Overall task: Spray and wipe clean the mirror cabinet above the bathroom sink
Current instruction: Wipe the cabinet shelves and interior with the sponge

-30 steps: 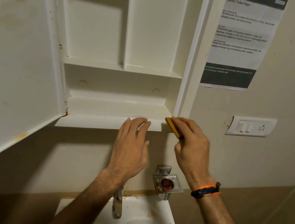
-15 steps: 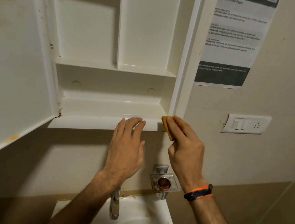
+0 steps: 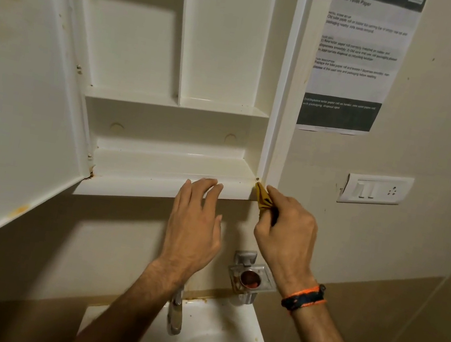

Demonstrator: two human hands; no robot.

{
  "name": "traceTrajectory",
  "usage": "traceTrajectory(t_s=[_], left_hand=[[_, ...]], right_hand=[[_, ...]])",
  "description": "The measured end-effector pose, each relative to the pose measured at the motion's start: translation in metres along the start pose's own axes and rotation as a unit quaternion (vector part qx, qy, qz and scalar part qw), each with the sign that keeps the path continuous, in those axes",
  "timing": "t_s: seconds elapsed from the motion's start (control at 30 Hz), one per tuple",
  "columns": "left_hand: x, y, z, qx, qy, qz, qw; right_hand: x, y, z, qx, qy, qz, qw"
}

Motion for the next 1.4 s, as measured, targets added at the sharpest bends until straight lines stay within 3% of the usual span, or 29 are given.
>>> traceTrajectory(t_s=[0.1, 0.17, 0.27, 0.37, 0.43, 0.5, 0.57, 0.67, 0.83, 0.97, 1.03, 1.17, 1.33, 1.4], left_hand=[[-0.004, -0.002, -0.003, -0.017, 0.026, -0.003, 1.0], [-0.012, -0.005, -0.007, -0.015, 0.072, -0.027, 0.997], [-0.027, -0.014, -0.014, -0.044, 0.201, -0.067, 0.976], [-0.016, -0.028, -0.008, -0.157, 0.331, -0.011, 0.931], [0.001, -0.033, 0.001, -0.246, 0.399, 0.029, 0.883], [0.018, -0.031, 0.008, -0.319, 0.465, 0.069, 0.823], [0.028, -0.028, 0.009, -0.349, 0.52, 0.091, 0.775], [0.031, -0.028, 0.006, -0.344, 0.567, 0.108, 0.741], [0.021, -0.037, 0.004, -0.298, 0.58, 0.094, 0.752], [0.018, -0.039, 0.004, -0.284, 0.585, 0.08, 0.756], [0.018, -0.039, 0.002, -0.271, 0.592, 0.087, 0.754], [0.012, -0.04, 0.003, -0.257, 0.533, 0.081, 0.802], [0.003, -0.045, -0.005, -0.22, 0.506, 0.075, 0.831], [0.0, -0.046, -0.011, -0.195, 0.484, 0.062, 0.851]], right_hand=[[0.001, -0.009, -0.008, 0.056, -0.097, 0.009, 0.994], [0.01, -0.011, -0.018, 0.125, -0.202, 0.039, 0.971], [0.034, -0.013, -0.026, 0.23, -0.397, 0.118, 0.881], [0.051, -0.013, -0.024, 0.298, -0.513, 0.18, 0.785], [0.054, -0.015, -0.027, 0.305, -0.507, 0.199, 0.781], [0.053, -0.017, -0.034, 0.297, -0.472, 0.21, 0.803], [0.05, -0.02, -0.04, 0.289, -0.441, 0.219, 0.821], [0.043, -0.026, -0.044, 0.268, -0.428, 0.244, 0.828], [0.032, -0.033, -0.039, 0.225, -0.465, 0.288, 0.806], [0.032, -0.033, -0.036, 0.224, -0.527, 0.313, 0.758], [0.031, -0.033, -0.037, 0.221, -0.516, 0.306, 0.769], [0.028, -0.033, -0.043, 0.23, -0.446, 0.256, 0.826], [0.034, -0.021, -0.037, 0.277, -0.436, 0.333, 0.789], [0.032, -0.021, -0.034, 0.266, -0.427, 0.334, 0.797]])
Point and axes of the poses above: each hand's wrist, its own y-axis away from the middle knuckle, its own x-axis out of the palm, z = x × y, the point moved 9 cm from there along -y, towards the middle knuckle, and after that the axes turned 3 degrees about x, right-handed, at the moved point
